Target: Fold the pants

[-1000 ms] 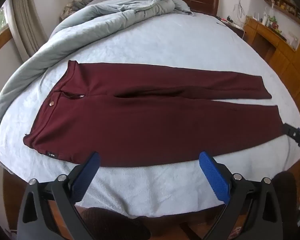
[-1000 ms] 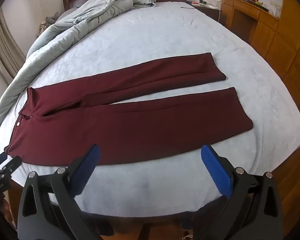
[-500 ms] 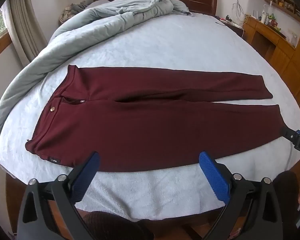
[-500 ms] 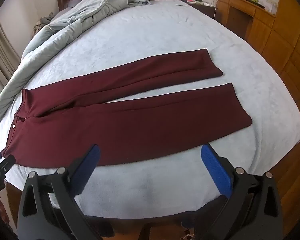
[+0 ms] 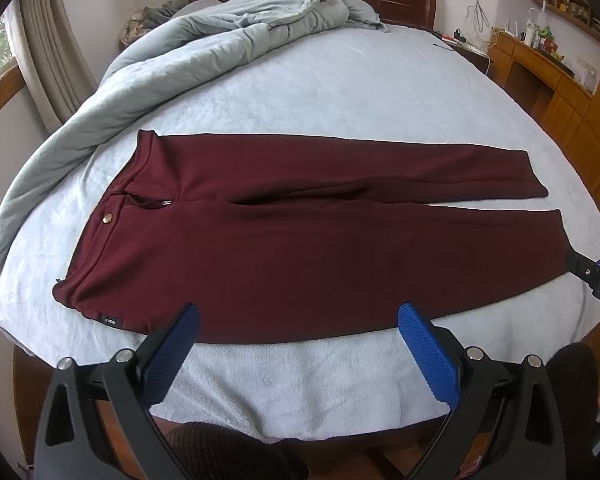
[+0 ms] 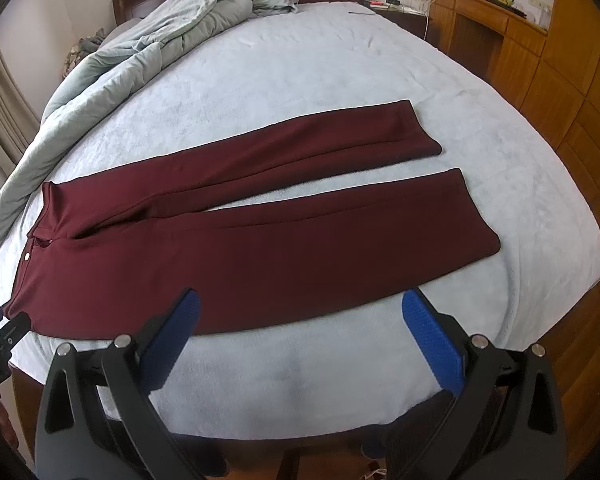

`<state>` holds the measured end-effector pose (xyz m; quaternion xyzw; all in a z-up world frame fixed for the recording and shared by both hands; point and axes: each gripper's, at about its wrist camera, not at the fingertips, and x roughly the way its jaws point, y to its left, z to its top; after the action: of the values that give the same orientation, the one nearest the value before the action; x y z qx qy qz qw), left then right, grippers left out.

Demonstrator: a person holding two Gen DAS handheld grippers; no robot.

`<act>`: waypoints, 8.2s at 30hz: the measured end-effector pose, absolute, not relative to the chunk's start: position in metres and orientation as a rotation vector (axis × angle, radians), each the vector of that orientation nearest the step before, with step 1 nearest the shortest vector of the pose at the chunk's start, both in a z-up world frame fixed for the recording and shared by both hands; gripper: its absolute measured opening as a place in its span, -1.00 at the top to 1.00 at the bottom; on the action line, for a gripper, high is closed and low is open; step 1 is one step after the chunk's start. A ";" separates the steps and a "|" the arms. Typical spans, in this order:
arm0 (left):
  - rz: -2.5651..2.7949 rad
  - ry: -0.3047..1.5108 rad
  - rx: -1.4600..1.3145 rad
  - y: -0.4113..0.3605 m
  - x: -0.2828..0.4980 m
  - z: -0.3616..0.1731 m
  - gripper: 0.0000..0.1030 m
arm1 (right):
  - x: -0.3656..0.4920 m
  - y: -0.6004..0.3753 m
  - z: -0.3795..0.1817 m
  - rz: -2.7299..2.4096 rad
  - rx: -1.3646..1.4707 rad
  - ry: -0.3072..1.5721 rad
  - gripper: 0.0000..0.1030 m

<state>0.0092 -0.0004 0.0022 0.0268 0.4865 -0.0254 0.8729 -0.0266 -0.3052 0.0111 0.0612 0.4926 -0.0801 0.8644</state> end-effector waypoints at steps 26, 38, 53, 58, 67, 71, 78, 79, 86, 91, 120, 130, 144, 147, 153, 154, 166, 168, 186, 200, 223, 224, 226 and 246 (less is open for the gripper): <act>-0.042 1.020 0.064 0.000 0.011 0.001 -0.93 | -0.023 -0.307 0.009 -0.176 0.127 1.041 -0.95; -0.038 1.018 0.068 0.001 0.012 0.001 -0.93 | -0.023 -0.309 0.008 -0.176 0.127 1.042 -0.95; -0.037 1.020 0.071 0.001 0.012 0.000 -0.93 | -0.023 -0.309 0.007 -0.178 0.125 1.043 -0.95; -0.034 1.022 0.074 0.000 0.014 -0.001 -0.93 | -0.024 -0.309 0.004 -0.181 0.126 1.045 -0.95; -0.035 1.026 0.080 -0.001 0.015 -0.002 -0.93 | -0.024 -0.310 0.001 -0.180 0.128 1.049 -0.95; -0.036 1.033 0.086 -0.003 0.020 -0.004 -0.93 | -0.019 -0.314 0.001 -0.161 0.115 1.048 -0.95; -0.085 1.012 0.089 -0.030 0.081 -0.002 -0.93 | 0.052 -0.405 0.012 -0.209 0.091 1.009 -0.95; -0.104 1.001 0.080 -0.039 0.100 -0.003 -0.93 | 0.066 -0.418 0.011 -0.212 0.086 1.008 -0.95; -0.165 0.991 -0.001 -0.103 0.207 -0.028 -0.93 | 0.196 -0.513 -0.038 -0.152 0.127 1.122 -0.95; -0.246 1.009 0.026 -0.148 0.262 -0.055 -0.93 | 0.256 -0.551 -0.081 -0.073 0.125 1.211 -0.95; -0.942 1.126 0.131 -0.260 0.338 -0.109 -0.93 | 0.235 -0.563 -0.009 0.440 0.075 0.981 0.58; -0.990 1.292 0.161 -0.266 0.348 -0.132 0.04 | 0.228 -0.569 0.004 0.457 0.112 0.933 0.58; -0.702 0.882 0.452 -0.273 0.177 -0.042 0.60 | 0.140 -0.580 -0.003 0.361 0.185 0.851 0.56; -0.701 0.893 0.484 -0.280 0.135 -0.055 0.60 | 0.107 -0.578 -0.019 0.342 0.181 0.884 0.56; -0.708 0.888 0.521 -0.275 0.080 -0.075 0.60 | 0.035 -0.577 -0.043 0.281 0.195 0.910 0.57; -0.709 0.896 0.528 -0.275 0.071 -0.081 0.60 | 0.027 -0.576 -0.047 0.270 0.199 0.915 0.57; -0.669 0.960 0.472 -0.272 0.050 -0.131 0.60 | -0.008 -0.561 -0.073 0.138 0.160 1.025 -0.36; -0.665 0.955 0.458 -0.271 0.050 -0.131 0.60 | -0.018 -0.559 -0.058 0.139 0.150 1.002 -0.36; -0.637 0.932 0.391 -0.278 0.050 -0.133 0.36 | 0.075 -0.583 -0.073 0.218 0.407 1.085 0.83; -0.644 0.959 0.315 -0.276 0.046 -0.118 -0.06 | 0.069 -0.575 -0.061 0.044 0.322 1.029 0.00; -0.084 1.236 -0.137 -0.036 0.173 -0.082 -0.39 | 0.080 -0.286 -0.096 0.753 0.095 1.218 -0.33; -0.075 1.246 -0.138 -0.031 0.179 -0.082 -0.38 | 0.082 -0.285 -0.099 0.768 0.107 1.228 -0.15; -0.072 1.263 -0.144 -0.027 0.189 -0.086 -0.39 | 0.080 -0.284 -0.100 0.807 0.146 1.248 0.19; 0.053 1.518 -0.073 -0.003 0.252 -0.114 0.54 | 0.073 -0.285 -0.099 0.834 0.131 1.225 0.79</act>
<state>0.2523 -0.0026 -0.1140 -0.0331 0.6880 0.0240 0.7246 0.0735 -0.2853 -0.0995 0.0598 0.5576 0.3797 0.7358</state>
